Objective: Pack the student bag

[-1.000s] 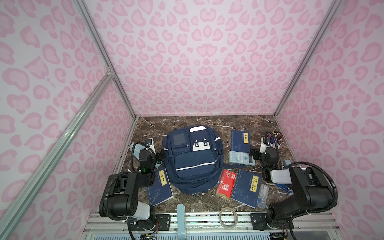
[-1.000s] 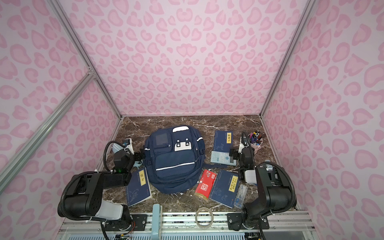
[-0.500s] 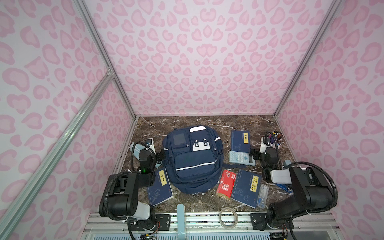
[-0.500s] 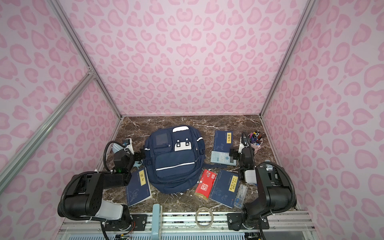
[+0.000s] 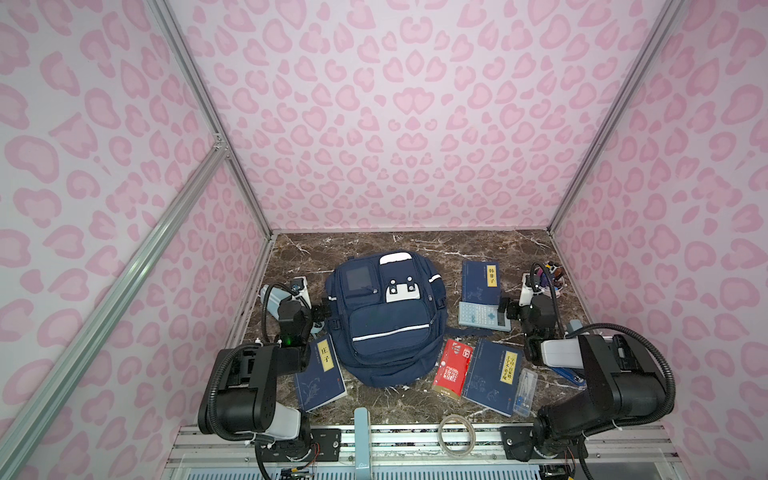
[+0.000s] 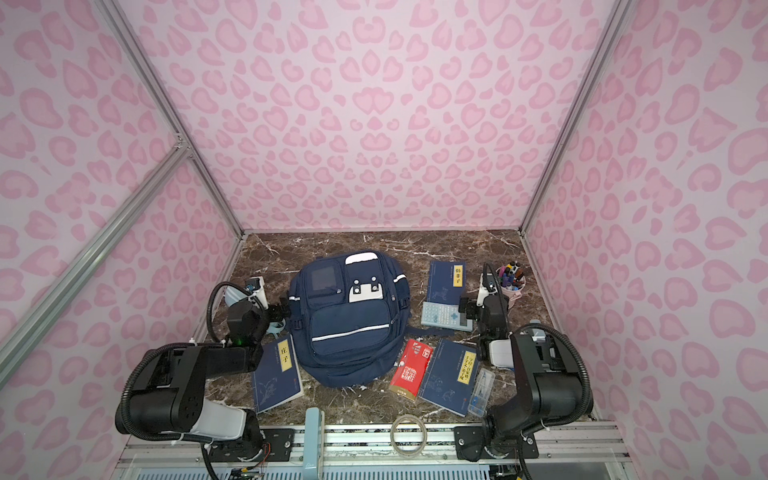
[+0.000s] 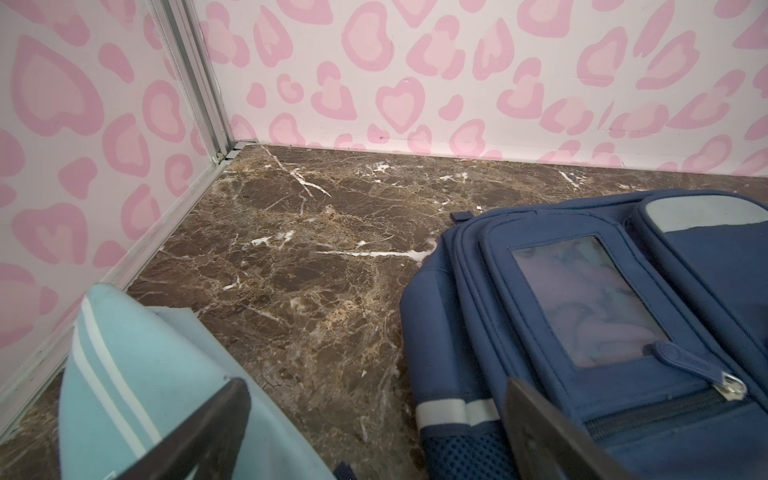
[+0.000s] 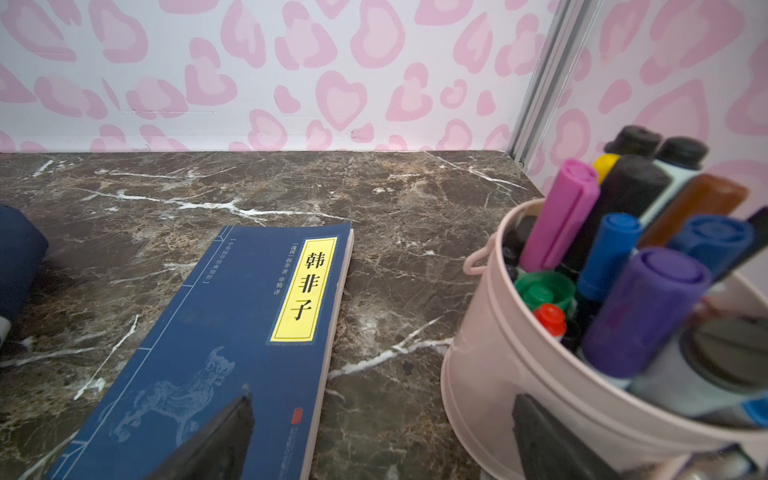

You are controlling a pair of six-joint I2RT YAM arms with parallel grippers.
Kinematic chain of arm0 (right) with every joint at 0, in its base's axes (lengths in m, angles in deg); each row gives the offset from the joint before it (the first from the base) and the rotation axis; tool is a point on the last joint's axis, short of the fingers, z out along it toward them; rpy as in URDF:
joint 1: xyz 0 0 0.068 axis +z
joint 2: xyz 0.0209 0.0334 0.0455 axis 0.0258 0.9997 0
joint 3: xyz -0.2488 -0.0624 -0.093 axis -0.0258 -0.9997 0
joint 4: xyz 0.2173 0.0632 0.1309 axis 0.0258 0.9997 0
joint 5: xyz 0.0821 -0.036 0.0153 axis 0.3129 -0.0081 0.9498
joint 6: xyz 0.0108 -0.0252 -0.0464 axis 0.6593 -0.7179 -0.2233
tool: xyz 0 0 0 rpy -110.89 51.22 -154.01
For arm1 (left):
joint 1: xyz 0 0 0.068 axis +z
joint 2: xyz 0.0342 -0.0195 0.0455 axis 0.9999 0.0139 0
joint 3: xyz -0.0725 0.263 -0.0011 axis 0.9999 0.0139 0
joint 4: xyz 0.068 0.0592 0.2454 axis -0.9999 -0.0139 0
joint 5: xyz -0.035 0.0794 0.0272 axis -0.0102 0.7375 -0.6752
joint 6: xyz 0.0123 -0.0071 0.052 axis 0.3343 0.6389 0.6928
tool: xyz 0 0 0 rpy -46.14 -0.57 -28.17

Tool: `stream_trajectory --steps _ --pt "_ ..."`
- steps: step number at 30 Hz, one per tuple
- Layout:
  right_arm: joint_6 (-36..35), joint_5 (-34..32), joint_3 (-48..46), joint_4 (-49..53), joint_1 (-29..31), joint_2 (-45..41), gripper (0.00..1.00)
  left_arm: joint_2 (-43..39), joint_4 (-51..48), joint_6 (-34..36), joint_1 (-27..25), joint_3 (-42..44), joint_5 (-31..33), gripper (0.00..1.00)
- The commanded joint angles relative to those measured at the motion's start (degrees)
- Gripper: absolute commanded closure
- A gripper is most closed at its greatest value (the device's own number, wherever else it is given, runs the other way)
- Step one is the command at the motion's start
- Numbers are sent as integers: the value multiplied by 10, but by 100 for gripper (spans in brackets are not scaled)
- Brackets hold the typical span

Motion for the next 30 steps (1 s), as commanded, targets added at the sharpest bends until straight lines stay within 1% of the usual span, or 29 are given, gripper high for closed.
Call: stream_trajectory --steps 1,10,11,12,14,15,16,17,18,19,20,21,22,23,24,26,27,28,30 --pt "1 2 -2 -16 -1 0 1 -2 19 1 0 0 3 2" --pt "5 -1 -2 -14 -1 -2 0 -4 21 1 0 1 3 2" --pt "5 0 -4 -14 -1 -2 0 -6 20 -3 0 2 10 2" --pt "6 1 -5 -19 -1 -3 0 -14 -1 -7 0 -5 22 2" --pt "-5 23 -10 -27 0 -25 0 -51 -83 -15 1 -31 36 2" --pt "-11 24 -3 15 4 -51 0 -77 -134 -24 0 -51 43 2" --pt "-6 22 19 90 9 -80 0 -100 -180 -35 0 -66 47 3" --pt "0 39 54 180 9 -104 0 -122 -218 -57 0 -79 47 2" --pt "24 46 86 247 9 -114 0 -138 -247 -78 0 -89 41 2" --pt "75 53 122 310 8 -118 0 -159 -281 -111 0 -103 25 2" --pt "105 85 156 355 8 -114 0 -173 -318 -151 -1 -118 8 2" --pt "122 117 176 378 10 -109 0 -183 -345 -177 -1 -131 -21 3" --pt "139 166 199 388 16 -96 0 -193 -361 -200 -7 -136 -57 3" --pt "149 197 217 392 30 -82 0 -205 -369 -215 -18 -136 -85 2" --pt "147 196 234 401 52 -71 0 -216 -393 -226 -28 -138 -83 2" --pt "121 169 274 429 107 -37 3 -247 -469 -255 -57 -143 -53 3" --pt "113 166 296 444 126 -18 3 -260 -488 -266 -69 -139 -52 1" --pt "110 169 325 465 143 10 4 -279 -501 -281 -87 -129 -51 2" --pt "106 194 393 512 171 70 6 -314 -497 -306 -142 -93 -45 7"
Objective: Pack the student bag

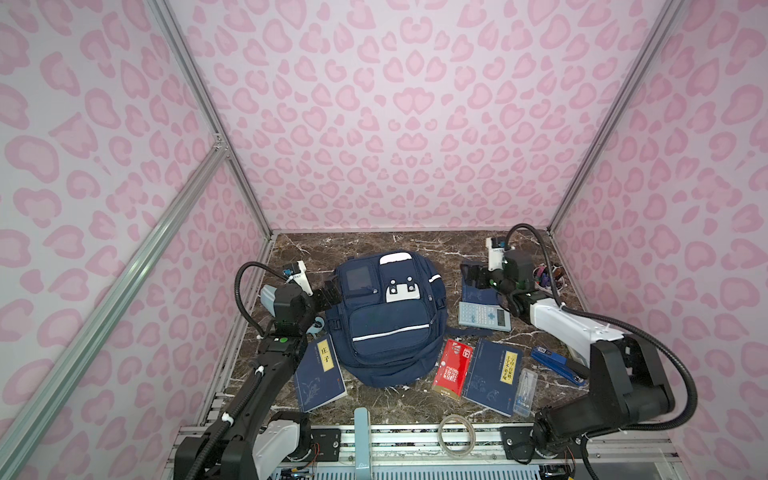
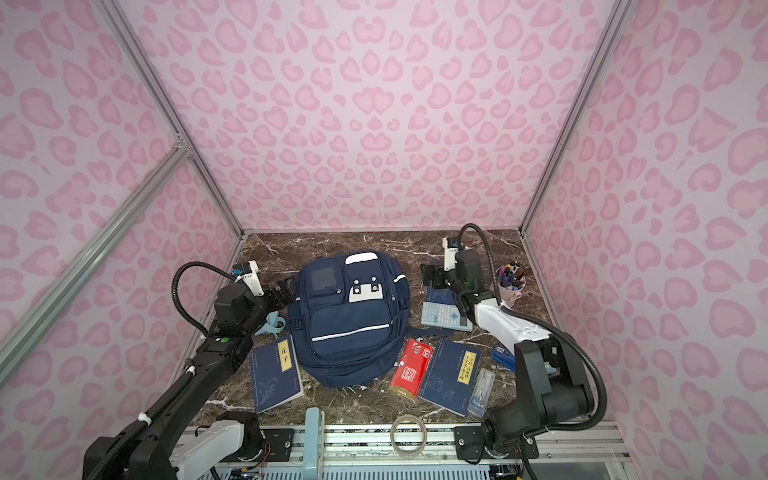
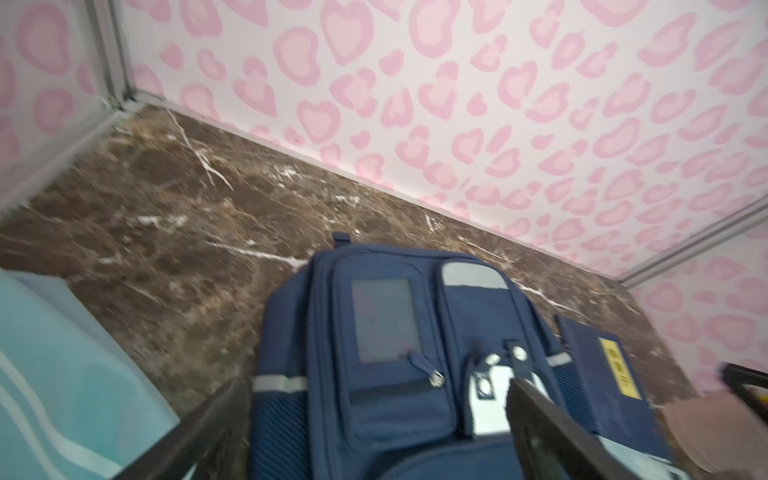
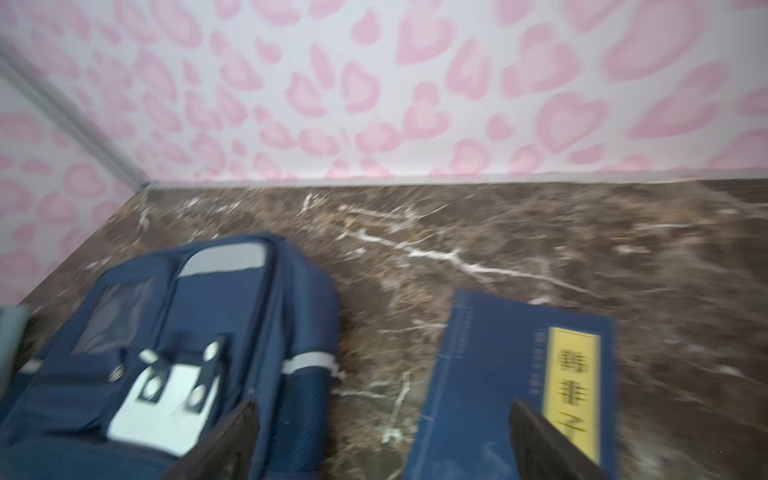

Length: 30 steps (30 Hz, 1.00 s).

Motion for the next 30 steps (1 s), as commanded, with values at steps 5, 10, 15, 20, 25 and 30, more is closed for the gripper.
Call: stream_trajectory --steps 5,10,15,20,25,30 --pt "-45 26 188 176 68 178 6 -40 -30 -121 -177 95 37 16" --pt "-66 64 319 259 71 289 12 53 -17 -132 -249 82 77 23" --pt "-75 56 365 295 64 338 22 177 30 -146 -280 46 76 35" --pt "-64 105 359 296 37 343 60 297 38 -134 -283 -21 105 48" --pt "-48 109 334 288 19 322 80 386 15 -106 -271 -107 134 58" --pt "-41 120 325 283 9 317 90 470 20 -97 -250 -183 112 69"
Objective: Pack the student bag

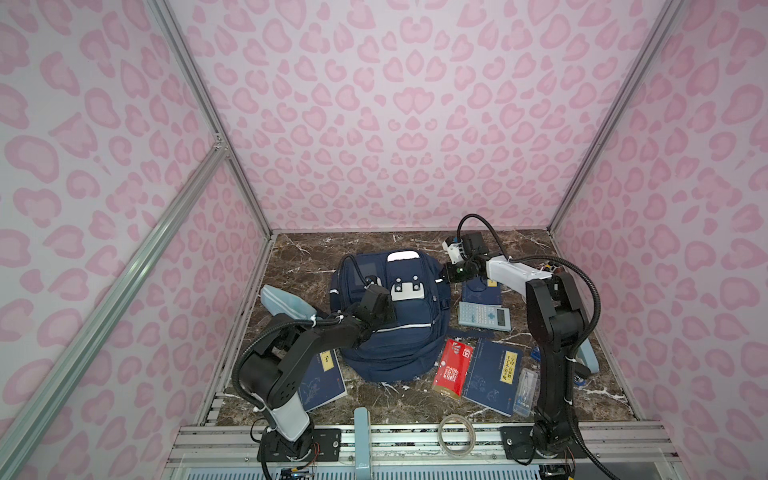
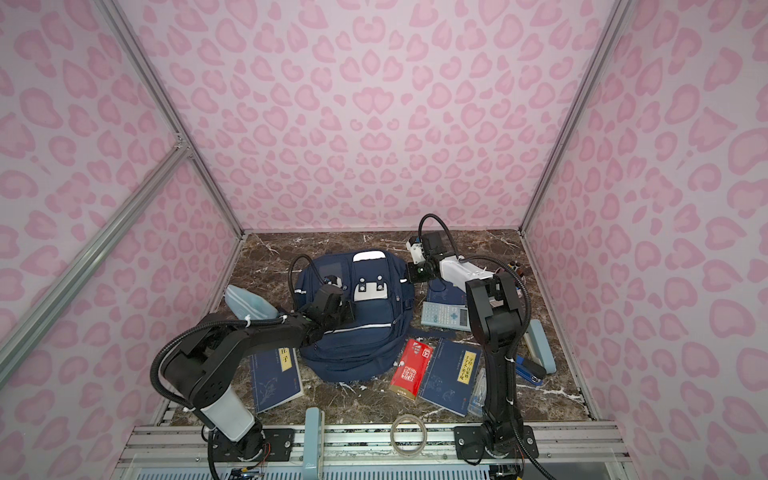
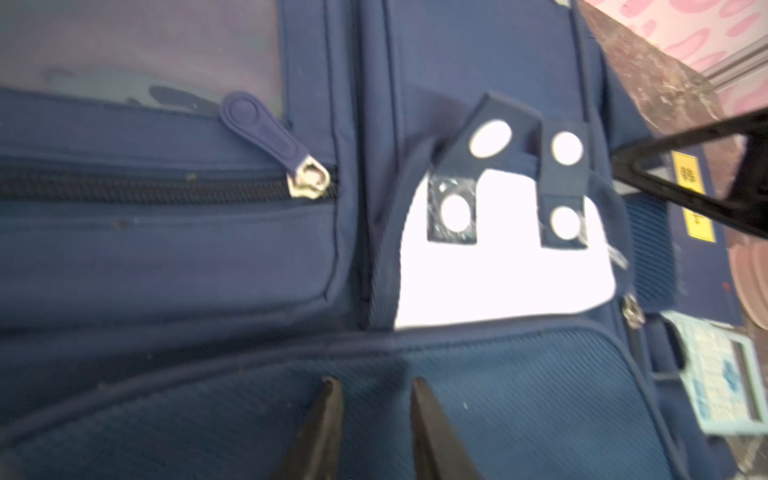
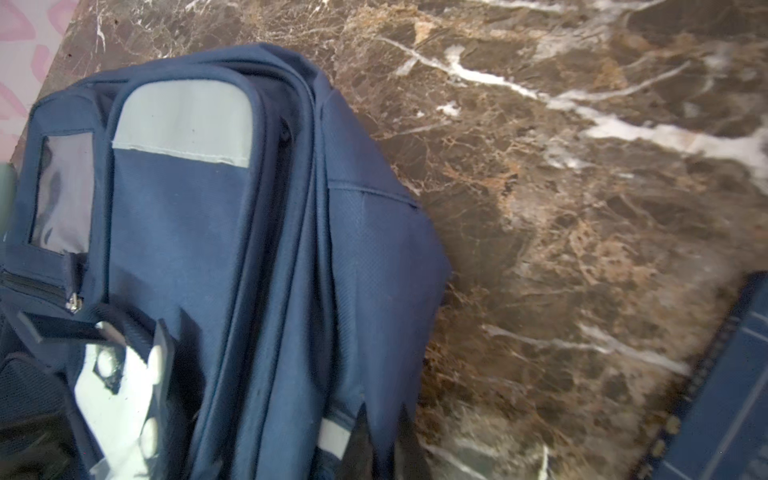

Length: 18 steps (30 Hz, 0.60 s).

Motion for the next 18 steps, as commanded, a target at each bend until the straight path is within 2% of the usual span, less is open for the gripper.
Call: stream_trajectory --steps 1,3,7,15,18 --pt "9 -3 -8 7 -3 -6 90 45 -26 11 15 -40 -9 69" --pt "19 -20 -22 -1 -5 -25 90 74 -33 21 23 -78 -17 73" --pt "31 -34 -55 7 -7 -48 88 125 -76 45 32 -170 -24 73" --pt "60 -67 -128 -6 -5 -98 86 214 -96 32 37 -304 -107 71" --pt "64 -75 -157 -6 14 -127 84 232 -100 29 34 -341 -125 70"
